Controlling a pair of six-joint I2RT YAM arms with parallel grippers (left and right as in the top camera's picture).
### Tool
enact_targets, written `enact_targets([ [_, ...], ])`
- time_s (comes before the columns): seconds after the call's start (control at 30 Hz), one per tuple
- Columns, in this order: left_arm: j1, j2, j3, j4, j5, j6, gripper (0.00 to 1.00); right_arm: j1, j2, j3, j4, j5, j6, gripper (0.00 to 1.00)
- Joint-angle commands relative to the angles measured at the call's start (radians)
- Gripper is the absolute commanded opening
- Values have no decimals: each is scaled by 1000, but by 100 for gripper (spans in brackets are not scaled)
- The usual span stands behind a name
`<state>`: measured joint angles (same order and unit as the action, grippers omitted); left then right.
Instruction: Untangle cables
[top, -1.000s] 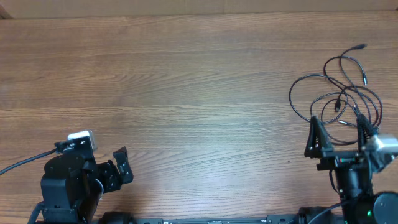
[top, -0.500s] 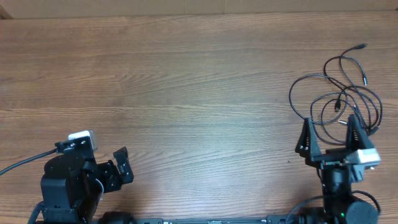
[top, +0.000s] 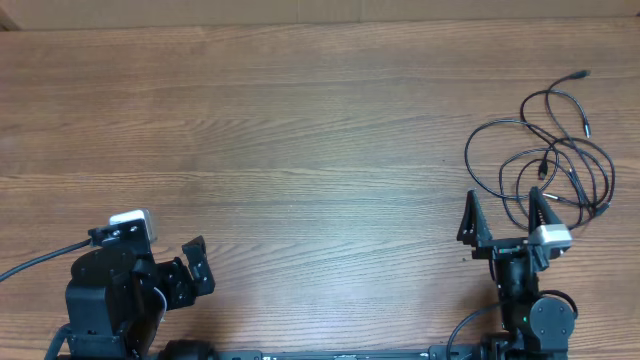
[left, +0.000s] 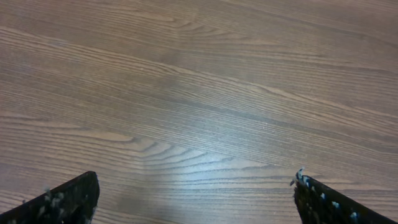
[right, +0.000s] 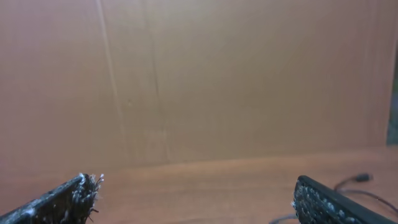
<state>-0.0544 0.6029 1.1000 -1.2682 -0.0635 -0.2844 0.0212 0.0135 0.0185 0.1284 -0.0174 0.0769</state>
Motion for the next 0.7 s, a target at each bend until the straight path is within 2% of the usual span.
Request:
enact_targets([
  [0.0,2,-8,-3,0,5,15,99,6,-11,-10,-61,16,-6,100],
  [0.13,2,-8,-3,0,5,15,100,6,-11,-10,-207,-21,-5,100],
  [0.67,2,-8,-3,0,5,15,100,7,-11,-10,-210,-25,2,100],
])
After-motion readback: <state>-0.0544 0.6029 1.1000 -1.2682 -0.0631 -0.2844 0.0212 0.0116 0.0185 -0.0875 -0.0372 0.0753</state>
